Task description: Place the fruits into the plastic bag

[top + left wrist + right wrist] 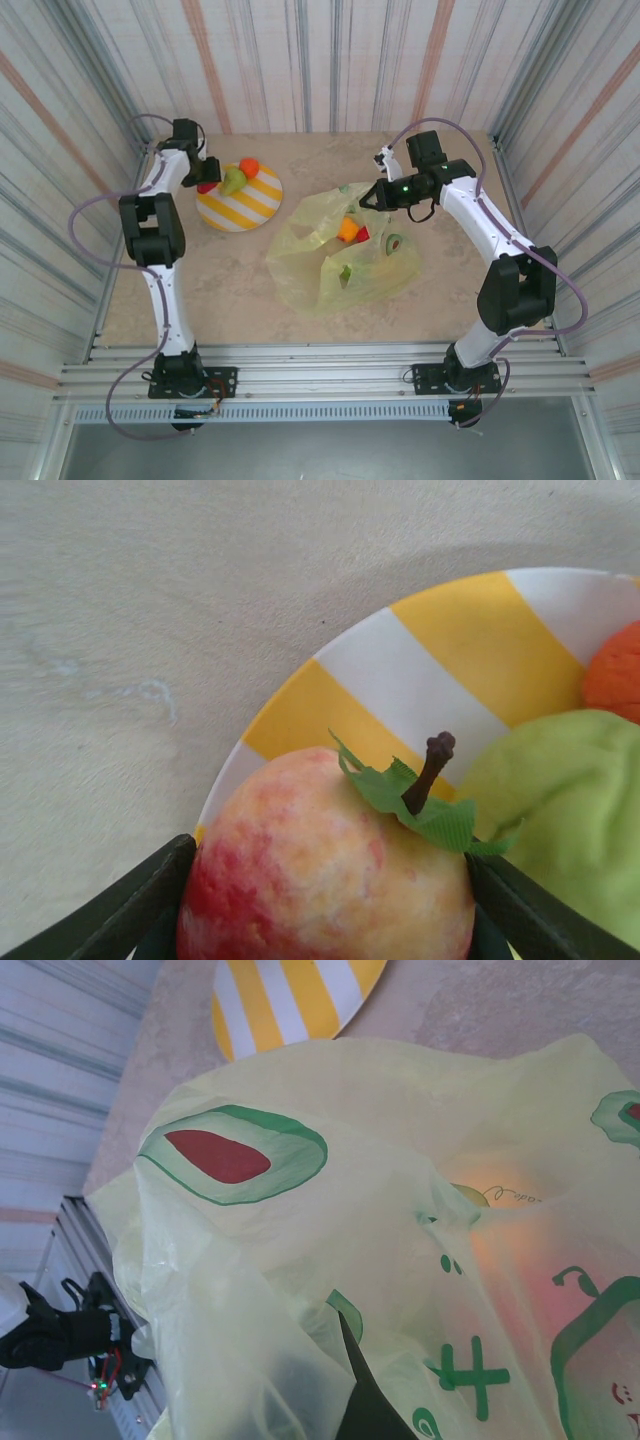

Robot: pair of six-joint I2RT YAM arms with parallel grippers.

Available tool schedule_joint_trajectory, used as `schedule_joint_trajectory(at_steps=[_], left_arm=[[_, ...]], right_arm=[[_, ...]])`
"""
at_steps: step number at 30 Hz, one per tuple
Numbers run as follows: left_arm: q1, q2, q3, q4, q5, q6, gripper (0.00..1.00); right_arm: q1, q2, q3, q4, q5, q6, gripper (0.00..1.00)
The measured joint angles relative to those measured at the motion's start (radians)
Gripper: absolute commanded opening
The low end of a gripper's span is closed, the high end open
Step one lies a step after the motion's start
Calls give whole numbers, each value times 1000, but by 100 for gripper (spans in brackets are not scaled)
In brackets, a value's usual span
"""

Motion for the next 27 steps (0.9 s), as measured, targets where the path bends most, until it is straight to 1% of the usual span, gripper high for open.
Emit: schedule_joint_trajectory(at_steps=[4,7,9,11,16,21,24,27], left_arm=[[0,-143,-105,45,5,-31,60],[-5,-284,-205,94,15,-64,60],[-21,-393,-288,132,19,-85,60],[-56,-499,-377,172,23,-100,60],[-227,-767,-606,270,64,-141,60],[-436,-983,-795,342,126,-171,60],[-552,-1070,-891,376,156,-202,59],[-663,-1116,-970,399,181,-233,59]], right_arm=[[0,0,0,4,0,0,0],[0,0,0,15,0,15,0],[-1,0,0,23,0,23,0],[-3,0,0,30,0,28,0],[-15,0,-1,53,-7,52,0],[-24,3,-2,72,-23,72,0],[-25,8,-4,76,-26,74,0],[-29,11,-8,77,-30,76,0]])
